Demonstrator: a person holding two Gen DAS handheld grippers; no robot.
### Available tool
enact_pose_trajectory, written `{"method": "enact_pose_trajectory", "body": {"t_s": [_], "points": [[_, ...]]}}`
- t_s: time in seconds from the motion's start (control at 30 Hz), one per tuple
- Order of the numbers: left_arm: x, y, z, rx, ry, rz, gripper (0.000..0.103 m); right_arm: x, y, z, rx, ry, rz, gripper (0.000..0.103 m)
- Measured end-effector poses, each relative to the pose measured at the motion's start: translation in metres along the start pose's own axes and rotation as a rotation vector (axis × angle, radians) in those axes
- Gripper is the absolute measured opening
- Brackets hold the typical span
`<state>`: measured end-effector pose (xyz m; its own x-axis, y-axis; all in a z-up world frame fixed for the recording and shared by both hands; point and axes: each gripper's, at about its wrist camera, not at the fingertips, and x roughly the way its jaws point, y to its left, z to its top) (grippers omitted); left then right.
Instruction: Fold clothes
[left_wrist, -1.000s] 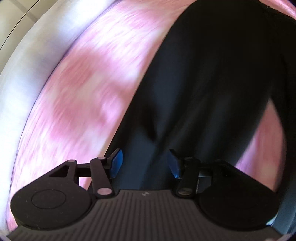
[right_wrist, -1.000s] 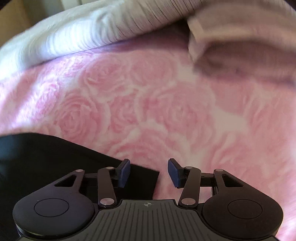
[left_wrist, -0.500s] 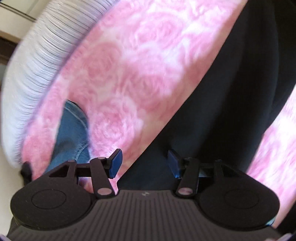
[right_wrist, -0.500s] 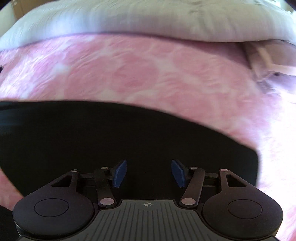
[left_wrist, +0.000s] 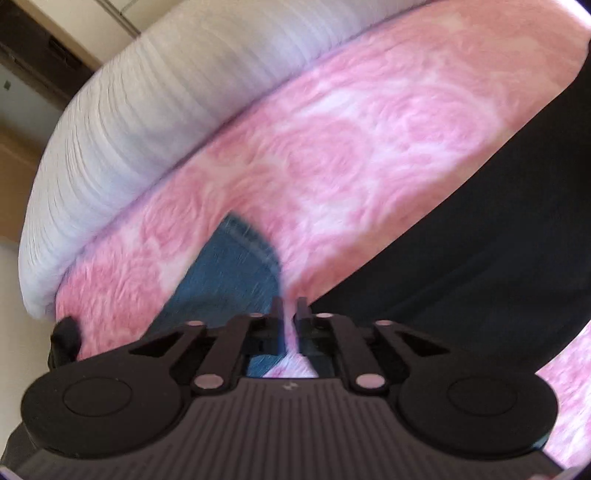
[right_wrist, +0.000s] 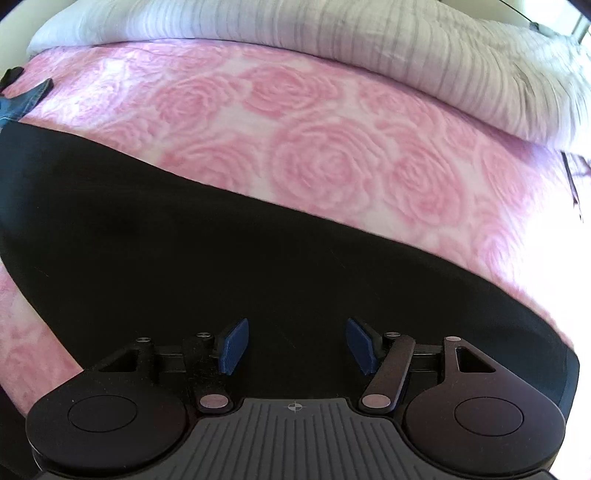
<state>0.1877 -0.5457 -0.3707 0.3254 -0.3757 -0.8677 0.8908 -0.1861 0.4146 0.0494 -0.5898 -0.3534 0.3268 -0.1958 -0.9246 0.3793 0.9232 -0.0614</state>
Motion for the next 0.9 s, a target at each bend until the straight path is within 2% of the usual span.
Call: {"method": "enact_pose_trajectory", "body": {"t_s": [0.1, 0.17, 0.23, 0.33, 0.4, 0.47, 0.57, 0.63, 0.73, 0.87, 0.9], "points": [[-0.009, 0.015, -0.001, -0.044, -0.03, 0.052, 0.024, -0.006, 0.02, -0.004, -0.078, 0.008, 0.024, 0.063], [-0.023, -0.003, -0.015, 0.018, -0.048, 0.033, 0.031, -0.01, 0.035, -0.01, -0.144, 0.015, 0.042, 0.063], [-0.033, -0.036, -0.032, 0.16, -0.061, 0.001, 0.037, -0.01, 0.05, -0.027, -0.211, 0.034, 0.051, 0.063], [-0.034, -0.091, -0.058, 0.416, -0.045, -0.035, 0.041, -0.002, 0.067, -0.047, -0.22, 0.061, 0.083, 0.063], [-0.023, -0.114, -0.069, 0.537, -0.039, -0.023, 0.041, 0.003, 0.073, -0.056, -0.191, 0.077, 0.102, 0.063], [-0.014, -0.119, -0.07, 0.558, -0.033, -0.007, 0.04, 0.008, 0.076, -0.058, -0.12, 0.089, 0.115, 0.063], [-0.004, -0.124, -0.071, 0.568, -0.018, 0.003, 0.04, 0.009, 0.079, -0.06, -0.088, 0.097, 0.105, 0.064], [-0.004, -0.124, -0.07, 0.55, 0.001, -0.007, 0.024, 0.005, 0.082, -0.069, -0.105, 0.111, 0.096, 0.065], [-0.005, -0.124, -0.069, 0.522, 0.029, -0.022, 0.013, 0.0, 0.082, -0.085, -0.102, 0.15, 0.076, 0.068], [-0.006, -0.124, -0.067, 0.485, 0.065, -0.042, 0.011, 0.003, 0.067, -0.118, 0.098, 0.268, 0.093, 0.07], [-0.014, -0.129, -0.064, 0.472, 0.052, -0.049, 0.013, -0.003, 0.065, -0.123, 0.136, 0.238, 0.094, 0.07]]}}
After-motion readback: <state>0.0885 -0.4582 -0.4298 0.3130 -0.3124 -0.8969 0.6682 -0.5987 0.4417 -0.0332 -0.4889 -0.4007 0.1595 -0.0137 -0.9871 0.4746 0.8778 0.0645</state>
